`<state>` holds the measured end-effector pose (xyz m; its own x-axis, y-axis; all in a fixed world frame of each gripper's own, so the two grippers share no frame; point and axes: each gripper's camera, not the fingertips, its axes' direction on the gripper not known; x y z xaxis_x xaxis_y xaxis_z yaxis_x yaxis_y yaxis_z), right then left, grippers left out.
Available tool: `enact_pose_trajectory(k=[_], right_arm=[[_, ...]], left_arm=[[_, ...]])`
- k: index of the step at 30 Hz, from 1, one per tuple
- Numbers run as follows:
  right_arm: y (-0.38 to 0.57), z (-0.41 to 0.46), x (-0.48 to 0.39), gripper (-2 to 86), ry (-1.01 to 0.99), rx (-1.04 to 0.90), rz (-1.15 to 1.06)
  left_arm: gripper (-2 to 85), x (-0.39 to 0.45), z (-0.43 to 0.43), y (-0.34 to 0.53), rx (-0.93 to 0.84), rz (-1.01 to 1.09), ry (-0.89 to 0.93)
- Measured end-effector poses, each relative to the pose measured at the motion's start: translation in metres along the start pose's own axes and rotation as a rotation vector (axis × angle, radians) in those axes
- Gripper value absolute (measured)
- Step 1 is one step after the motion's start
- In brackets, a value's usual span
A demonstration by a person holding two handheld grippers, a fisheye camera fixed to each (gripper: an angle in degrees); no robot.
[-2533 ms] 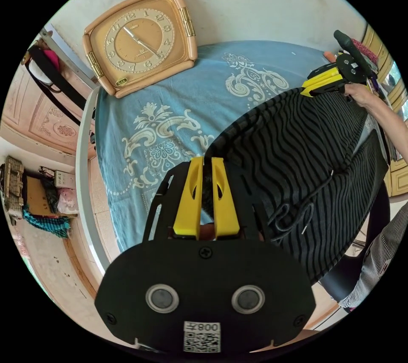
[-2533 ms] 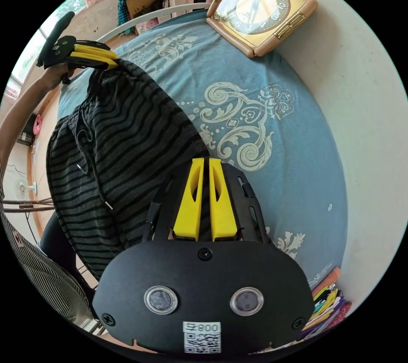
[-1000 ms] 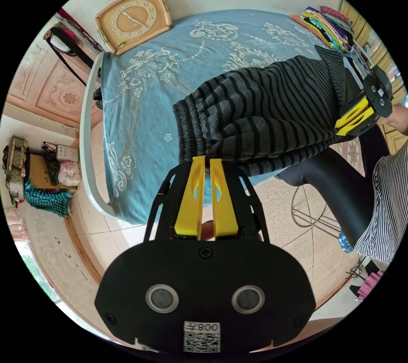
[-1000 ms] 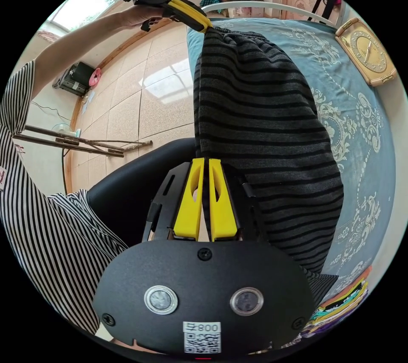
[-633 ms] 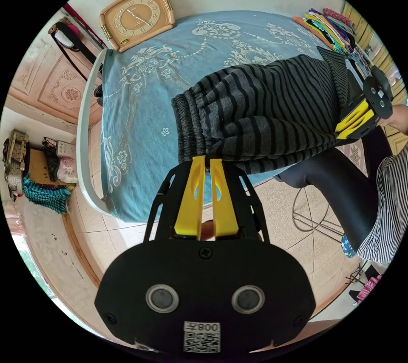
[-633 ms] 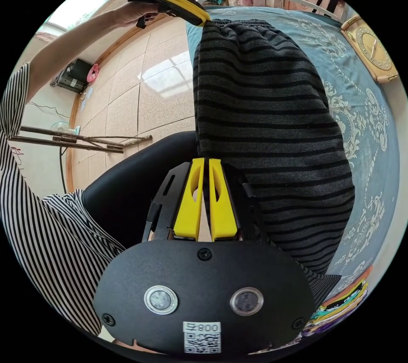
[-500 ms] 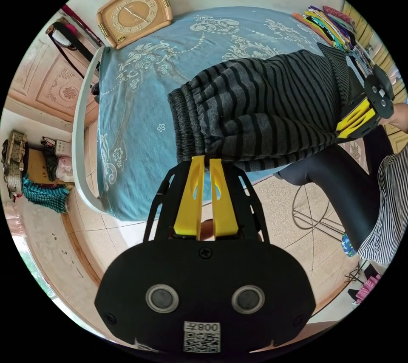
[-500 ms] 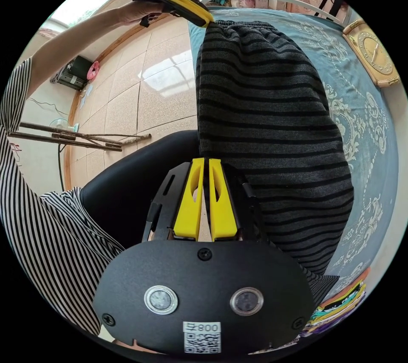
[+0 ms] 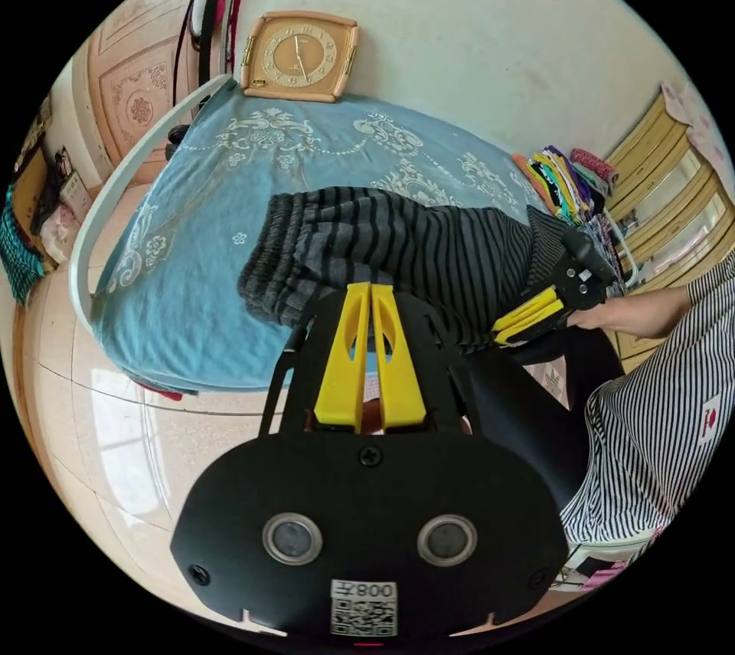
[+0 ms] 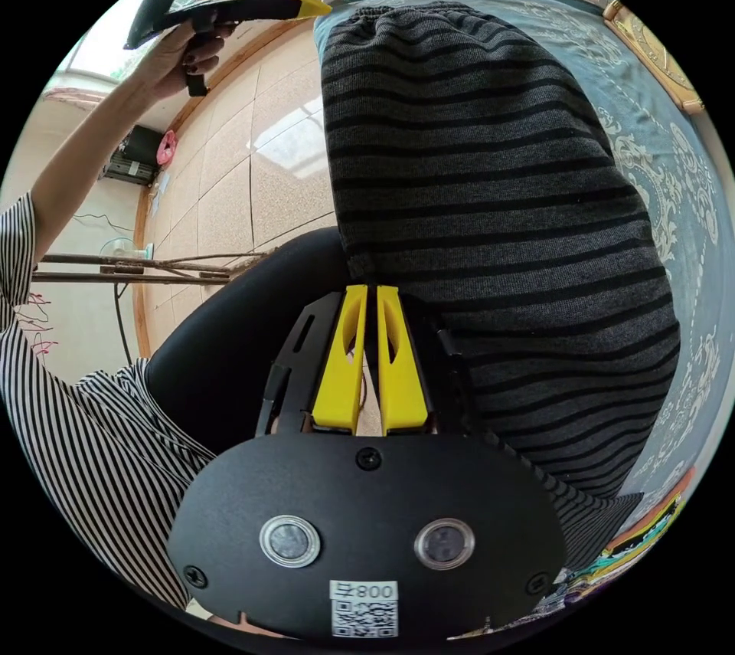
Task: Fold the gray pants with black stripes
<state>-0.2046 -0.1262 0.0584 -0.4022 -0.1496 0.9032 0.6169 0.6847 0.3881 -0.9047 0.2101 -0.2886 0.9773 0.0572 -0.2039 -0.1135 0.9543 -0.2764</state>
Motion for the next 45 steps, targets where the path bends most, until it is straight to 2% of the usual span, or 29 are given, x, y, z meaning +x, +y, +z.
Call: enact_pose_trajectory(k=[3, 8, 12, 16, 19, 24, 26, 29, 31, 34, 45], right_arm=[[0.014, -0.018, 0.006, 2.3, -0.044, 0.033, 0.05], [0.044, -0.064, 0.012, 2.0, -0.115, 0.123, 0.121], [0.081, -0.114, 0.025, 0.6, -0.14, 0.217, 0.193], [0.112, -0.138, 0.054, 0.2, -0.078, 0.228, 0.337], [0.122, -0.122, 0.064, 0.2, -0.063, 0.094, 0.37], [0.142, -0.164, 0.061, 0.5, -0.083, 0.167, 0.4], [0.158, -0.191, 0.068, 0.9, -0.024, 0.199, 0.459], [0.199, -0.237, 0.099, 2.2, 0.056, 0.256, 0.641], [0.234, -0.267, 0.131, 4.9, 0.059, 0.284, 0.806], [0.26, -0.297, 0.156, 6.6, 0.069, 0.312, 0.914], [0.282, -0.358, 0.177, 8.0, 0.095, 0.245, 1.093]], left_arm=[[0.2, 0.003, 0.048, 0.008, -0.15, -0.042, -0.099], [0.1, -0.003, 0.065, 0.017, -0.12, -0.116, -0.061], [0.2, 0.009, 0.072, 0.013, -0.122, -0.097, -0.106], [0.4, 0.051, 0.071, 0.009, -0.037, -0.015, -0.169], [0.8, 0.09, 0.084, 0.005, -0.008, 0.053, -0.11], [3.5, 0.151, 0.121, -0.014, -0.018, 0.185, 0.154], [6.1, 0.181, 0.149, -0.031, -0.071, 0.244, 0.29], [7.4, 0.217, 0.184, -0.056, -0.131, 0.308, 0.353], [7.7, 0.237, 0.203, -0.073, -0.166, 0.33, 0.37], [7.8, 0.262, 0.23, -0.098, -0.204, 0.35, 0.371], [7.1, 0.346, 0.3, -0.14, -0.355, 0.447, 0.318]])
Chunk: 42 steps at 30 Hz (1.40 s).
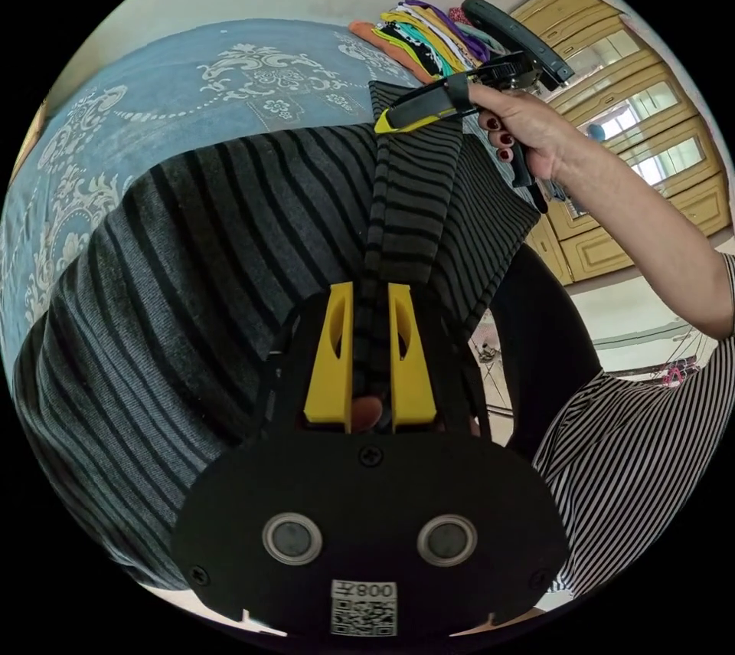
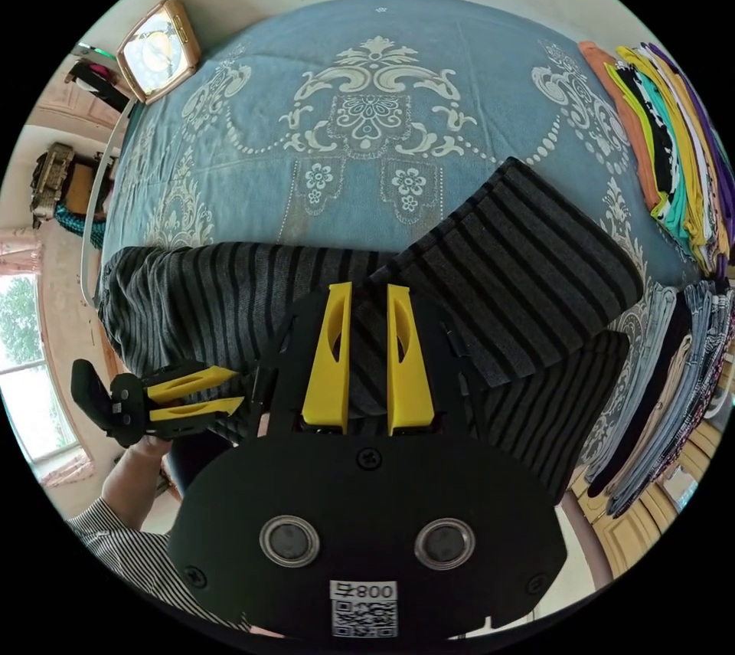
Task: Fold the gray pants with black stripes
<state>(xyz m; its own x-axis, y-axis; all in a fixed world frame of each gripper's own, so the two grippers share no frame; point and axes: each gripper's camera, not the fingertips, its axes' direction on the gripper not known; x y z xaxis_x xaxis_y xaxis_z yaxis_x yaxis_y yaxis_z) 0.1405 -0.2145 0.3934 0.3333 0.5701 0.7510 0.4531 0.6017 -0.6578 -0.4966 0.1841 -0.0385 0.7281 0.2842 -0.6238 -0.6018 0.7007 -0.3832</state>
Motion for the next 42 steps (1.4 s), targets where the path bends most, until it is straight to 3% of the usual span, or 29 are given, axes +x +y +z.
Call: enact_pose_trajectory(k=[11, 20, 28, 42], right_arm=[[0.018, -0.065, -0.016, 4.0, 0.038, -0.041, -0.031], [0.11, -0.177, 0.009, 2.1, -0.129, 0.121, -0.016], [0.244, -0.247, 0.026, 1.5, -0.236, 0.241, 0.045], [0.351, -0.286, 0.017, 1.1, -0.263, 0.287, 0.121]], left_arm=[[2.8, 0.042, 0.011, -0.045, 0.021, 0.005, 0.004], [2.4, 0.111, -0.008, -0.068, 0.09, 0.132, 0.007], [2.2, 0.191, 0.003, -0.083, 0.003, 0.313, -0.133], [2.3, 0.275, 0.045, -0.121, -0.152, 0.405, -0.287]])
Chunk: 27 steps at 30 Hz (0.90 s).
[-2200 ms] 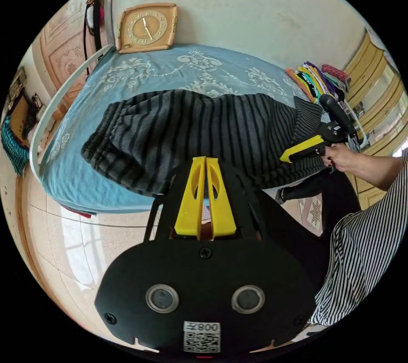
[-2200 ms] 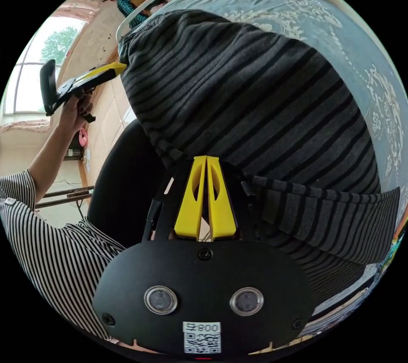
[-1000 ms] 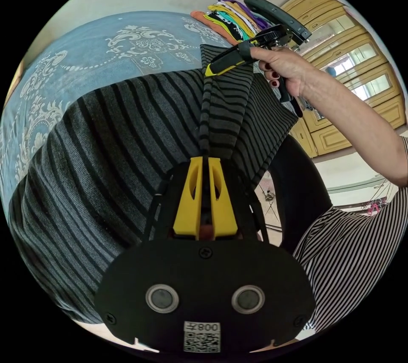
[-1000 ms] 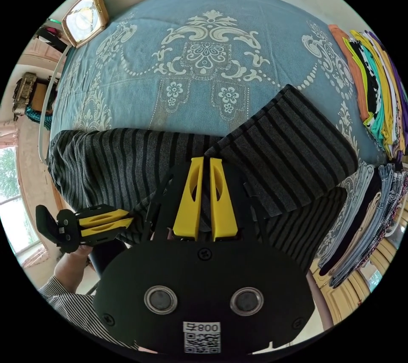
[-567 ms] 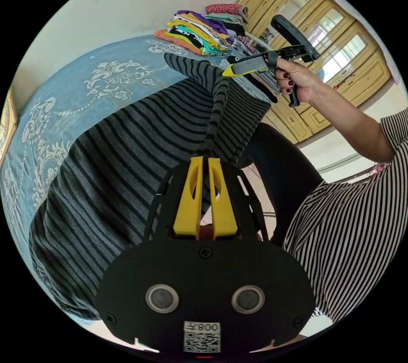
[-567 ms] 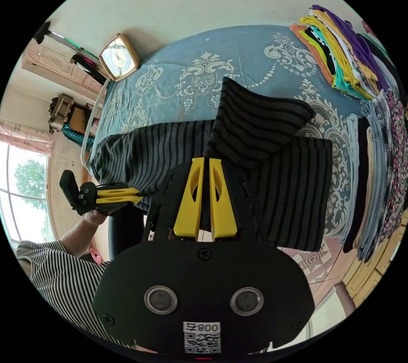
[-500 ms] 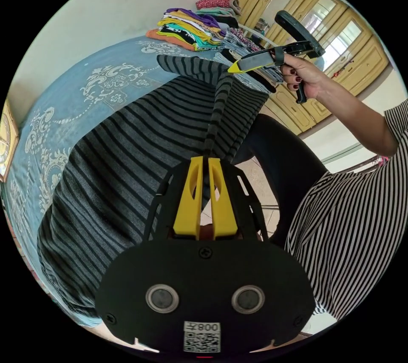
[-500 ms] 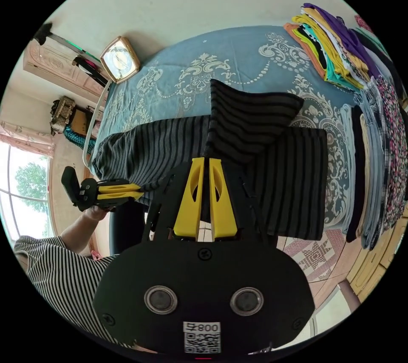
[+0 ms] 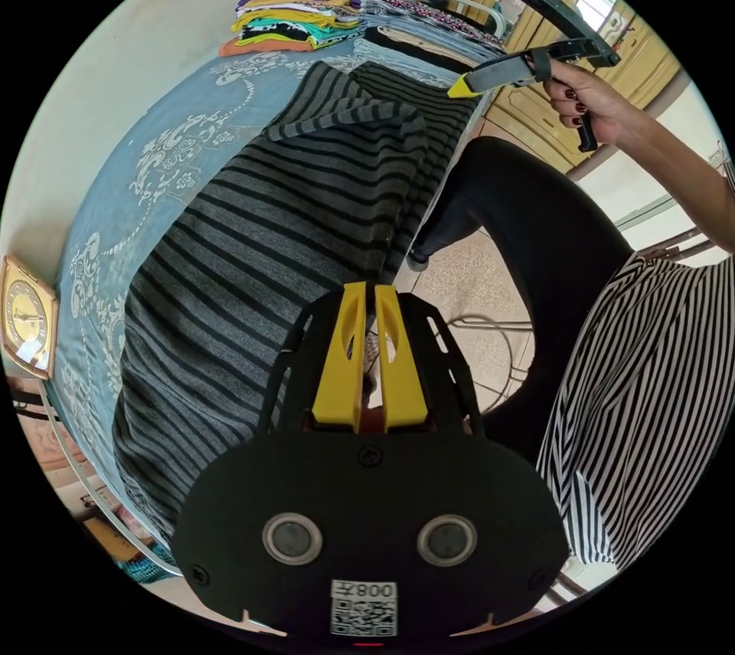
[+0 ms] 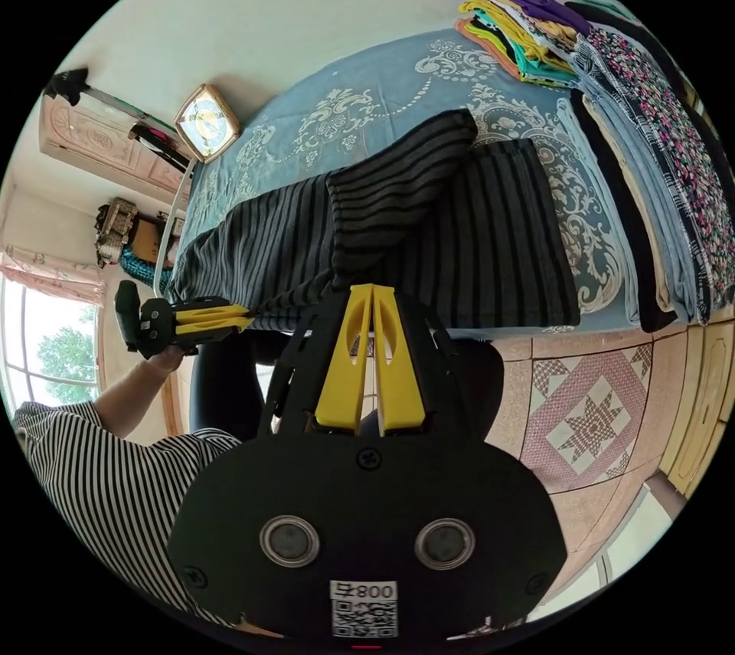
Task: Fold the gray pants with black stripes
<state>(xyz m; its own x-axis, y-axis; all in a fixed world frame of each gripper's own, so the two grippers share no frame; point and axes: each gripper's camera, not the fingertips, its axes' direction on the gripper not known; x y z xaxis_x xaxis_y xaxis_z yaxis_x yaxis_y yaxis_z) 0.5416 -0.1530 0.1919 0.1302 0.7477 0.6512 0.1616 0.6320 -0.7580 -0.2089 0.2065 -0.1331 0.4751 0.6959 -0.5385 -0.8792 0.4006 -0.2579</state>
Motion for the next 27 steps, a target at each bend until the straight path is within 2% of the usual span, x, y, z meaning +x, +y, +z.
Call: enact_pose_trajectory(k=[3, 8, 11, 14, 19, 21, 27], right_arm=[[0.002, -0.007, -0.02, 3.4, -0.004, 0.029, -0.034], [-0.003, 0.001, -0.083, 9.7, 0.183, -0.001, -0.209], [-0.01, 0.021, -0.11, 8.7, 0.318, -0.068, -0.286], [-0.014, 0.032, -0.118, 4.1, 0.419, -0.153, -0.271], [0.007, -0.042, -0.123, 2.7, 0.268, -0.001, -0.247], [0.018, -0.052, -0.117, 2.6, 0.215, 0.004, -0.212], [0.045, -0.017, -0.075, 3.4, 0.126, -0.189, 0.004]], left_arm=[[2.2, 0.005, 0.0, -0.014, -0.012, -0.021, 0.0], [2.1, 0.011, 0.0, -0.037, -0.029, -0.036, 0.001], [2.1, 0.013, 0.0, -0.05, -0.036, -0.036, -0.003], [2.1, 0.013, -0.009, -0.061, -0.014, -0.044, -0.003], [2.3, 0.014, -0.029, -0.073, 0.051, -0.017, -0.011], [2.3, 0.013, -0.023, -0.08, 0.032, -0.01, 0.007], [2.9, 0.008, 0.018, -0.111, -0.113, -0.023, 0.039]])
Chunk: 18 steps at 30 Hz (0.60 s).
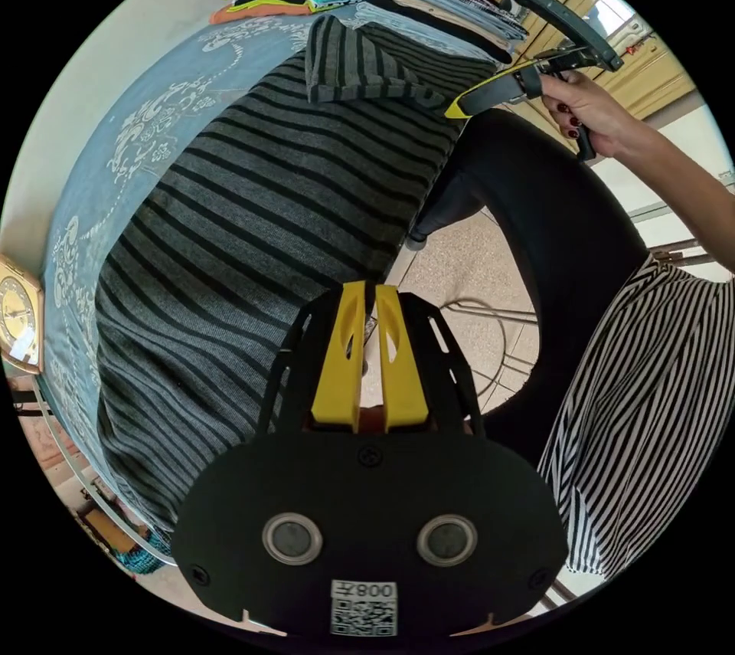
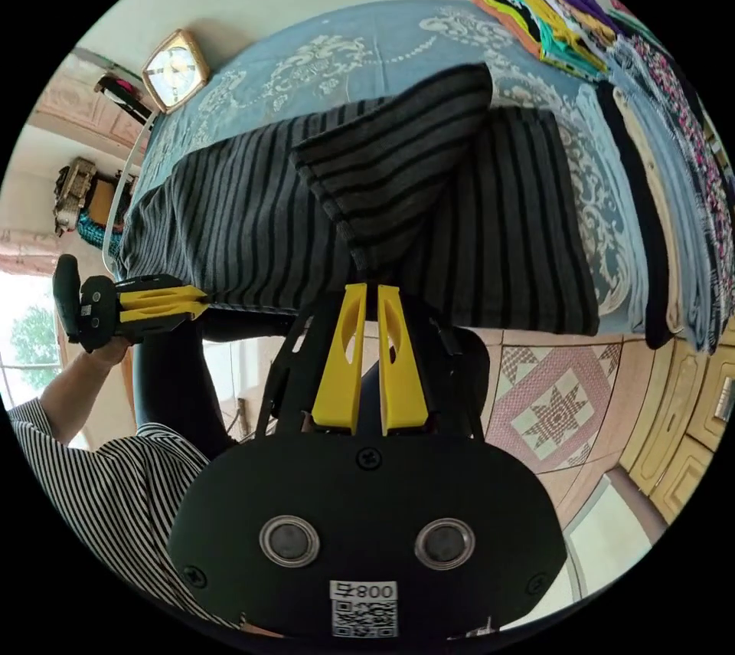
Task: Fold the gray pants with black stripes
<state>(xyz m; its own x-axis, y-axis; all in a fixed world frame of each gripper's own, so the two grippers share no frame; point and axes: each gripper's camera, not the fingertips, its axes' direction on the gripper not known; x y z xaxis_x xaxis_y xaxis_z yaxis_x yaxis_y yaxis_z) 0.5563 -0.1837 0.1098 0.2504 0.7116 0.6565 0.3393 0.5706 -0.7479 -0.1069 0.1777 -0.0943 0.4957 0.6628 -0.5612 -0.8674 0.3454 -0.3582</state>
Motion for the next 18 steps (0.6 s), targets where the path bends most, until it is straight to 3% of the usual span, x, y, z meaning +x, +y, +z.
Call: enact_pose_trajectory(k=[8, 12, 18], right_arm=[[0.03, -0.056, -0.007, 6.5, 0.027, 0.114, -0.009], [0.031, -0.075, -0.056, 8.4, 0.177, 0.2, -0.225], [0.016, -0.044, -0.104, 8.1, 0.473, 0.158, -0.496]], left_arm=[[4.4, -0.013, -0.045, -0.03, 0.158, -0.012, 0.114], [4.5, -0.047, -0.048, -0.063, 0.224, -0.121, 0.212], [3.7, -0.1, -0.044, -0.125, 0.284, -0.248, 0.3]])
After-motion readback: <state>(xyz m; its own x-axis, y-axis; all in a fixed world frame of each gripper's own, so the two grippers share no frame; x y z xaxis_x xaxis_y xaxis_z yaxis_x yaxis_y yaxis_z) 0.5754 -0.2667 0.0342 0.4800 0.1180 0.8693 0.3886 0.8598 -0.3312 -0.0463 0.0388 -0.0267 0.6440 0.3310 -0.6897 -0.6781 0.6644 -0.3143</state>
